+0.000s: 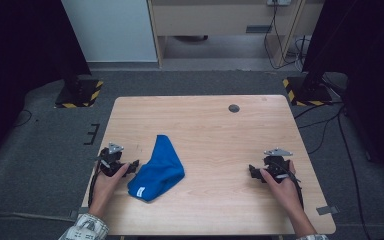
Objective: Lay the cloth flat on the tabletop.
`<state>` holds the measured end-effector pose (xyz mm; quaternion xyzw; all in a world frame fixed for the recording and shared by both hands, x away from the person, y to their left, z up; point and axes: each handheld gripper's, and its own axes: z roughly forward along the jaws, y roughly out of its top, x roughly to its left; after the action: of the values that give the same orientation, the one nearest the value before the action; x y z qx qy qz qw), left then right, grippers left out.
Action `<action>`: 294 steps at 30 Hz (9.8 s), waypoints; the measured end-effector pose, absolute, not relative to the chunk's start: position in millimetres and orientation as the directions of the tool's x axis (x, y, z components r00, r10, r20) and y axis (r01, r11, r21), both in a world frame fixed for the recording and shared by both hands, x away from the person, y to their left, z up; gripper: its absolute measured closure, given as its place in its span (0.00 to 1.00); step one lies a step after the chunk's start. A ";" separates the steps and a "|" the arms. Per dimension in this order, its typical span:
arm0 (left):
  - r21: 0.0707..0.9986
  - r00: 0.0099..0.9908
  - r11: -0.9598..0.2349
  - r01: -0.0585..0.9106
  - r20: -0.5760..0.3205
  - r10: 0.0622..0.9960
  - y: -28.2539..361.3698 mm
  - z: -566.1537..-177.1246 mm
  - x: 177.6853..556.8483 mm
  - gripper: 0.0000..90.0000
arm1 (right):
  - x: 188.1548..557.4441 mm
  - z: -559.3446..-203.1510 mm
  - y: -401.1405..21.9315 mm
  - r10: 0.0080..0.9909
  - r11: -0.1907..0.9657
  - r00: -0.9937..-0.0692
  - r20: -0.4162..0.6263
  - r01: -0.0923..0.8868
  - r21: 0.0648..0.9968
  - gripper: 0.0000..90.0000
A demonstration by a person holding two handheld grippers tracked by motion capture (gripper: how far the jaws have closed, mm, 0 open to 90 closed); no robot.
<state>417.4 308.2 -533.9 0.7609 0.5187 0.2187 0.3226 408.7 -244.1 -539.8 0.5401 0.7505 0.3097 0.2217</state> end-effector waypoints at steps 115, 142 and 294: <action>0.730 0.915 -0.612 0.304 -0.045 0.401 49.7 -508.7 399.1 0.93 | 404.4 -528.0 -246.5 0.907 0.291 -0.421 0.007 0.638 0.713 0.21; 0.786 0.805 -0.486 0.383 -0.027 0.592 114.4 -483.8 374.4 0.41 | 403.8 -489.3 -191.9 0.725 0.380 -0.688 0.029 0.435 0.817 0.81; 0.791 0.747 -0.408 0.456 -0.090 0.659 162.1 -462.9 407.0 0.99 | 410.0 -437.3 -214.3 0.705 0.333 -0.706 0.071 0.418 0.845 0.98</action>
<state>407.0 162.1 -462.9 0.8308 0.3354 0.1185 0.4281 410.0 -214.3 -437.3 0.3504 0.8012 0.4591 0.1565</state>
